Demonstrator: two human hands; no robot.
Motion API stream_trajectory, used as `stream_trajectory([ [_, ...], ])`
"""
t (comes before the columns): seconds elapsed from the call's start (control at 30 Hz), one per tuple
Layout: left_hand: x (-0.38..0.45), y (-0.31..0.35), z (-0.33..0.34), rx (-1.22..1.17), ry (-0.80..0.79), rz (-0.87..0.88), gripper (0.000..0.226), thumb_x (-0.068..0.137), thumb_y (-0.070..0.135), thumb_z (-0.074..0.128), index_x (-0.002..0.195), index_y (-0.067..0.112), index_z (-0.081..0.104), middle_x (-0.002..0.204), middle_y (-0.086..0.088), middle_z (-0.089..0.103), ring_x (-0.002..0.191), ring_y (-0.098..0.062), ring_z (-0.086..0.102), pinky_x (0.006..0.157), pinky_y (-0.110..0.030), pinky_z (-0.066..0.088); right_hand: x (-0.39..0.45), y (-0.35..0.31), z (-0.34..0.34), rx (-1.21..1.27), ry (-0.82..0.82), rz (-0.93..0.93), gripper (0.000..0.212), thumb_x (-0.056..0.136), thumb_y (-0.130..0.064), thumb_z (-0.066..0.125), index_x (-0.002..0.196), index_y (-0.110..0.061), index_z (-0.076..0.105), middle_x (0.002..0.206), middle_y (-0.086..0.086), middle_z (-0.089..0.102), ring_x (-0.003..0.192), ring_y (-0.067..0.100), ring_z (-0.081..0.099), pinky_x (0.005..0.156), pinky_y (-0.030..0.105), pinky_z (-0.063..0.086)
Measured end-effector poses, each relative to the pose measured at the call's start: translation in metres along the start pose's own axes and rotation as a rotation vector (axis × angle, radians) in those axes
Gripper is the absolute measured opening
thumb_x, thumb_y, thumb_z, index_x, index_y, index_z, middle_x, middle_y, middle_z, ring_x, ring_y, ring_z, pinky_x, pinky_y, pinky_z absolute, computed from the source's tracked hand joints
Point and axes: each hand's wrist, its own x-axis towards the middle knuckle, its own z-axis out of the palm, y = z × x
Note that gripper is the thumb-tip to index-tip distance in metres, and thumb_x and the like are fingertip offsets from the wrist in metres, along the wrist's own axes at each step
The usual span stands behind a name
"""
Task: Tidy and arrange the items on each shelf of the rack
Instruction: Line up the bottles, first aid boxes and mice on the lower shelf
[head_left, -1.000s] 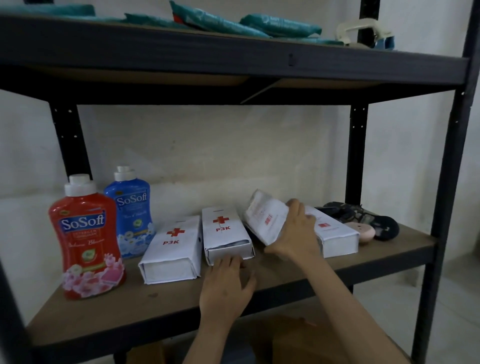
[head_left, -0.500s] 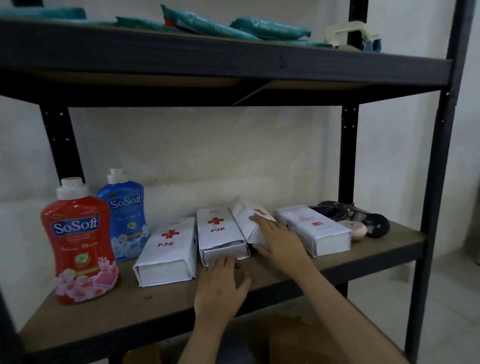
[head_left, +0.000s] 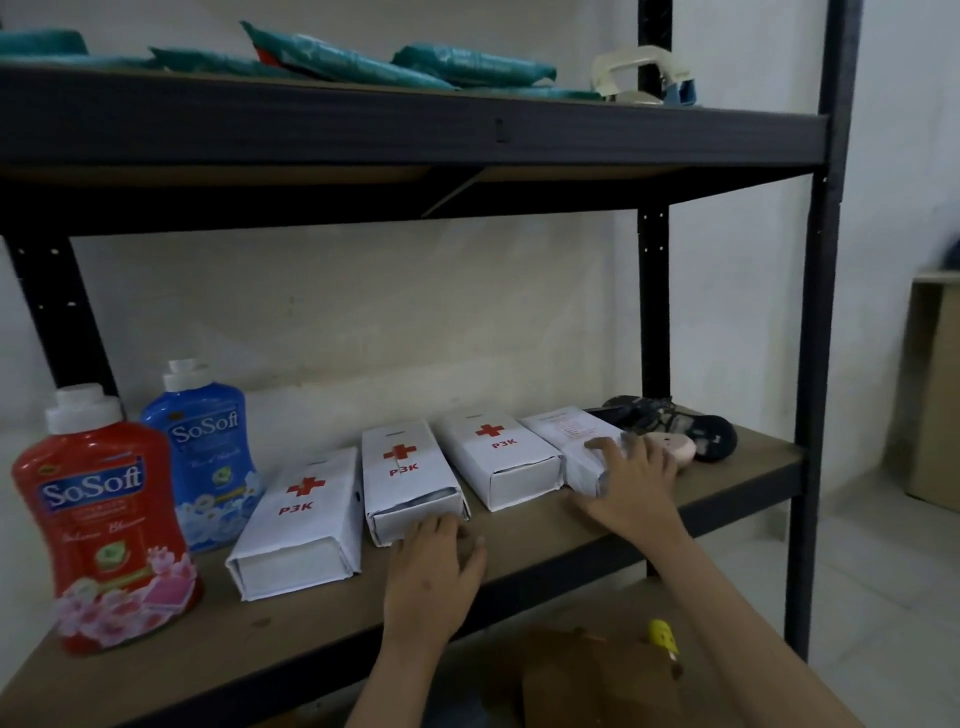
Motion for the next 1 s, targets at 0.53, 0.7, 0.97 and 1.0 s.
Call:
stream_trajectory([
  [0.53,0.021,0.031,0.025,-0.062,-0.05,0.005,0.019,0.093,0.046,0.047,0.106,0.034,0.053,0.107,0.015,0.053,0.099,-0.001,0.048,0.093,-0.023,0.044,0.022,-0.01,-0.038,0.773,-0.065,0.347,0.068,0.097,-0.058,0.036,0.148,-0.015,0.032,0.143,0.015,0.048,0.13,0.033,0.044,0.102,0.043,0.034],
  [0.7,0.02,0.029,0.025,-0.076,-0.075,0.017,0.019,0.094,0.044,0.046,0.109,0.034,0.051,0.11,0.015,0.052,0.103,-0.001,0.046,0.095,-0.021,0.041,0.029,0.0,-0.038,0.642,0.065,0.296,0.037,0.099,-0.046,0.036,0.131,-0.027,0.041,0.105,0.004,0.061,0.096,0.024,0.054,0.079,0.037,0.041],
  [0.97,0.02,0.032,0.021,-0.031,-0.093,0.015,0.021,0.094,0.046,0.043,0.11,0.035,0.049,0.111,0.015,0.05,0.104,-0.001,0.044,0.095,-0.021,0.039,0.033,0.01,-0.021,0.796,-0.014,0.249,0.048,0.094,-0.045,0.054,0.132,-0.016,0.049,0.118,0.003,0.061,0.095,0.017,0.056,0.075,0.031,0.047],
  [1.0,0.02,0.033,0.02,-0.025,-0.095,0.013,0.021,0.095,0.046,0.042,0.11,0.034,0.049,0.11,0.016,0.05,0.103,-0.001,0.044,0.095,-0.021,0.039,0.032,0.009,-0.019,0.863,-0.066,0.309,0.049,0.096,-0.043,0.052,0.133,-0.011,0.048,0.117,0.004,0.059,0.093,0.019,0.056,0.071,0.03,0.047],
])
